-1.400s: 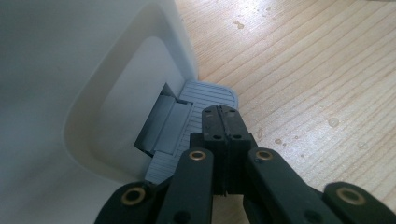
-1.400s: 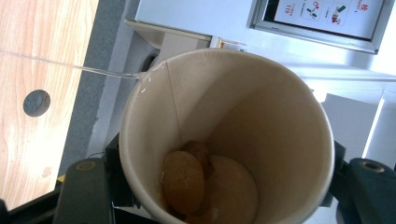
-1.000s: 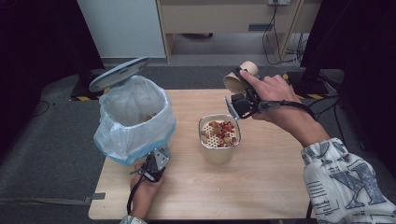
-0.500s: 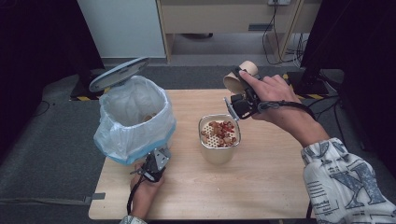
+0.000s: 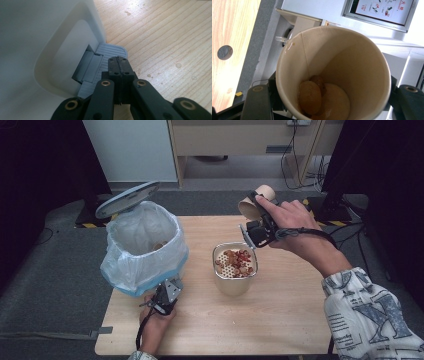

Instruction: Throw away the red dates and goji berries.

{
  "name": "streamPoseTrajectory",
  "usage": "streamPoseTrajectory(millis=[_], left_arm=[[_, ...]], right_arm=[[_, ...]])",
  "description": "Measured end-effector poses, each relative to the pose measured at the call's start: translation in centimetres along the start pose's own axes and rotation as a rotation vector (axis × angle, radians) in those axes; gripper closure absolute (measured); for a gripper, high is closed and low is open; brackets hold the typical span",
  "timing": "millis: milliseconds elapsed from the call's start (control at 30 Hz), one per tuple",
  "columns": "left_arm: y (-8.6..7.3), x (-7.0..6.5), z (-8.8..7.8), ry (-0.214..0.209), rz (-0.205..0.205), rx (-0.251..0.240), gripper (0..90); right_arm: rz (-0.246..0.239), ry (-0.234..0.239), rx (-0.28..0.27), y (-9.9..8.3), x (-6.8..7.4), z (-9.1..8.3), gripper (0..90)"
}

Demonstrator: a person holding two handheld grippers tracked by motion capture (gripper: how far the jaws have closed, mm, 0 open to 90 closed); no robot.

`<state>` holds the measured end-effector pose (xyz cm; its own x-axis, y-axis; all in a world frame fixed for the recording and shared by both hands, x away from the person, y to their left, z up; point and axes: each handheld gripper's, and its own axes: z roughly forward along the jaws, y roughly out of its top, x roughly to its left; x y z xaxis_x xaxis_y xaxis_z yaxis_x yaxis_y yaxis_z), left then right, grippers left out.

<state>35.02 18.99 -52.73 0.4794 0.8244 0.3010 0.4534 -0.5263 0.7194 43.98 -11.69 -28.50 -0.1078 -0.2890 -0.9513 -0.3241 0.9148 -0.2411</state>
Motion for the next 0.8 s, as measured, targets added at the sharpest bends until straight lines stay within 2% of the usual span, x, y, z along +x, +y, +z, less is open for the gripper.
streamPoseTrajectory(millis=[167,267,333,367,433,500,567,633,733,767,800], left_arm=[[0.0,0.0,0.0,0.000,0.001,0.000,89.6],[0.0,0.0,0.0,0.000,0.001,0.000,89.6],[0.0,0.0,0.0,0.000,0.000,0.000,89.6],[0.0,0.0,0.0,0.000,-0.003,-0.002,89.6],[0.0,0.0,0.0,0.001,0.001,0.000,89.5],[0.0,0.0,0.0,-0.002,-0.006,-0.003,89.5],[0.0,0.0,0.0,-0.001,-0.006,-0.003,89.6],[0.0,0.0,0.0,-0.001,-0.006,-0.003,89.5],[0.0,0.0,0.0,0.000,-0.005,-0.002,89.5],[0.0,0.0,0.0,-0.001,-0.006,-0.003,89.6],[0.0,0.0,0.0,-0.001,-0.005,-0.002,89.5]], right_arm=[[0.001,-0.006,0.001,-0.1,-0.3,-0.1,32.0],[0.022,-0.013,0.002,-0.1,-0.5,-0.1,32.0],[-0.012,-0.016,0.006,0.2,-0.3,0.0,32.1],[-0.051,-0.010,0.004,0.5,0.2,0.1,32.3],[-0.143,0.032,0.001,1.1,1.4,0.5,32.3],[-0.183,0.037,0.006,1.2,1.7,0.5,32.4],[-0.138,0.001,0.016,0.8,1.0,0.4,32.3],[-0.123,0.003,0.017,0.7,0.8,0.4,32.4],[-0.205,0.049,-0.002,1.6,2.2,0.5,32.4],[-0.209,0.049,0.002,1.6,2.2,0.6,32.4],[-0.173,0.034,0.012,1.3,1.9,0.8,32.4]])
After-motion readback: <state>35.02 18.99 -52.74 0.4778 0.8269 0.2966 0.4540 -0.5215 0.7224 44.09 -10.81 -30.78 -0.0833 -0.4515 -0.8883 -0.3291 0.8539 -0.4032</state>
